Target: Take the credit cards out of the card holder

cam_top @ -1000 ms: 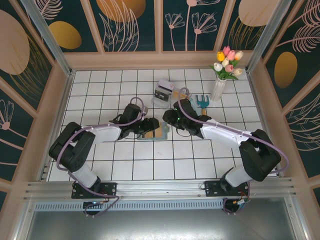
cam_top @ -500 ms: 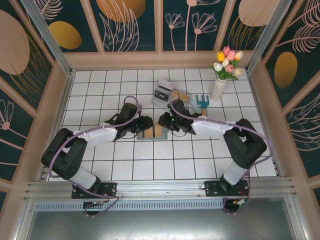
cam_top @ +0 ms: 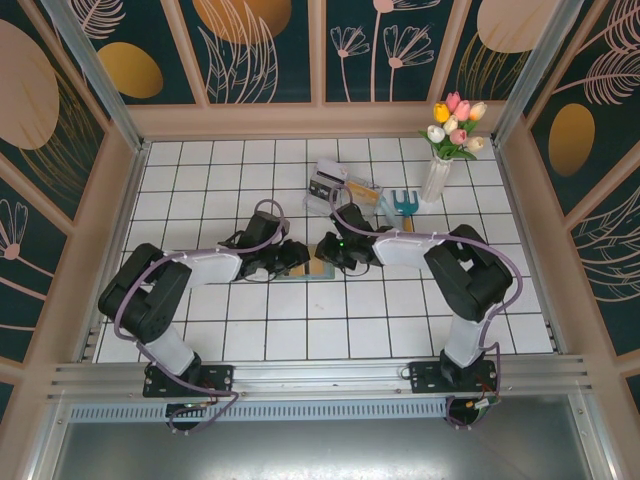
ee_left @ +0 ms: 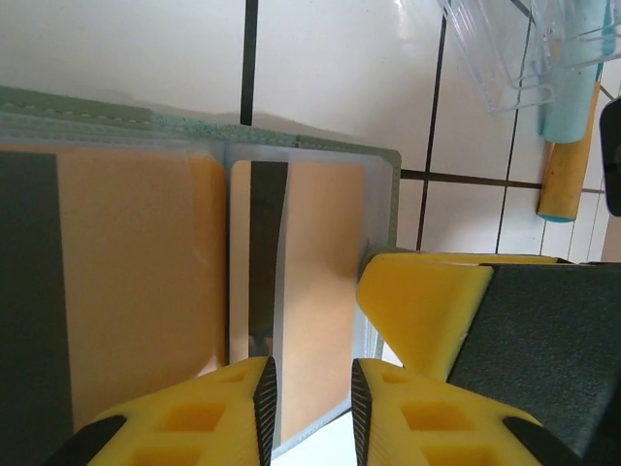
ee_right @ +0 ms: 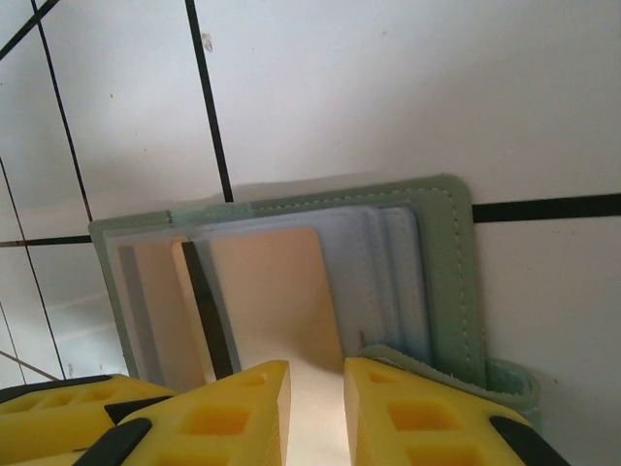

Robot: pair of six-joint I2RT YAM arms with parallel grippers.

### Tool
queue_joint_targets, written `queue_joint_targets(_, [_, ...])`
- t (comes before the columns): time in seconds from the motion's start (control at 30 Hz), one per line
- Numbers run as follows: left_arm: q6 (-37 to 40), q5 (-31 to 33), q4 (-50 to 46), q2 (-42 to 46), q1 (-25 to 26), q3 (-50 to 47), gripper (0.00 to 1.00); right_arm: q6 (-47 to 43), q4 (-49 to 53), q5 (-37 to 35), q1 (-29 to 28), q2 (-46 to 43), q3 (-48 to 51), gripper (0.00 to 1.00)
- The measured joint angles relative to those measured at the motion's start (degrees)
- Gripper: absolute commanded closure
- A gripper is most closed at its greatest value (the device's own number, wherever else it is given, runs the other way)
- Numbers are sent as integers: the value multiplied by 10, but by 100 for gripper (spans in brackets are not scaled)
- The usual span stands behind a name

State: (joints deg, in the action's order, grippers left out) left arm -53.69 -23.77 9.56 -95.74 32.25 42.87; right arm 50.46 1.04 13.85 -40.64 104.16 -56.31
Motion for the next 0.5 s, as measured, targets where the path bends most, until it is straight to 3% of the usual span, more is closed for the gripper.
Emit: queue_joint_targets(0.5, [20, 31, -43, -13, 0, 12, 70, -4, 24, -8, 1, 9, -18, 76])
